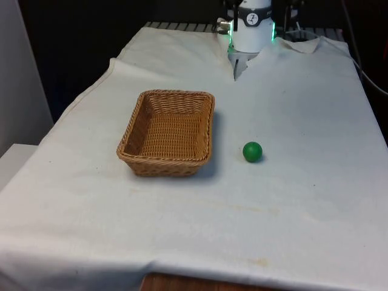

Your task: Pick up the ball and place it into the basket.

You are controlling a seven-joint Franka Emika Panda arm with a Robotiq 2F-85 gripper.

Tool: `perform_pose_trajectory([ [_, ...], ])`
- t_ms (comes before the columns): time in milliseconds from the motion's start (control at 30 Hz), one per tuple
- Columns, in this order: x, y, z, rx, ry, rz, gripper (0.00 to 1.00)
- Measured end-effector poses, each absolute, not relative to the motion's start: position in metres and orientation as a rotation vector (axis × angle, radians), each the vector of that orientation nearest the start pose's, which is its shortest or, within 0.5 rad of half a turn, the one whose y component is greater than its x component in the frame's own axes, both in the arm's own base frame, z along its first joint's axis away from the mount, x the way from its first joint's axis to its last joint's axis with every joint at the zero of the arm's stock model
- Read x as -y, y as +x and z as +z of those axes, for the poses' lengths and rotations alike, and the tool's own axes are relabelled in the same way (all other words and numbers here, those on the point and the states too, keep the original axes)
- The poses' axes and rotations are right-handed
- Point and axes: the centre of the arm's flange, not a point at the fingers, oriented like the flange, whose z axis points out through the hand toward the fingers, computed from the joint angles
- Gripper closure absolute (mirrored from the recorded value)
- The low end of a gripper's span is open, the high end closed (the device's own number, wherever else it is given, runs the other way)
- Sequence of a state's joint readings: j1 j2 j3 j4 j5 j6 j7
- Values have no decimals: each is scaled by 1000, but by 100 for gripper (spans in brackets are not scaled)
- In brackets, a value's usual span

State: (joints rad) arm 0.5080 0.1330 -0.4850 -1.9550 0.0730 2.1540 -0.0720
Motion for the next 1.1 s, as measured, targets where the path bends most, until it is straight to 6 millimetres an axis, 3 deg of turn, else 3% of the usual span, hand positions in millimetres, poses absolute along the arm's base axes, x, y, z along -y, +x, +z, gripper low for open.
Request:
perform_pose_trajectory([
  [1100,-46,616,307,163,-3163,-112,0],
])
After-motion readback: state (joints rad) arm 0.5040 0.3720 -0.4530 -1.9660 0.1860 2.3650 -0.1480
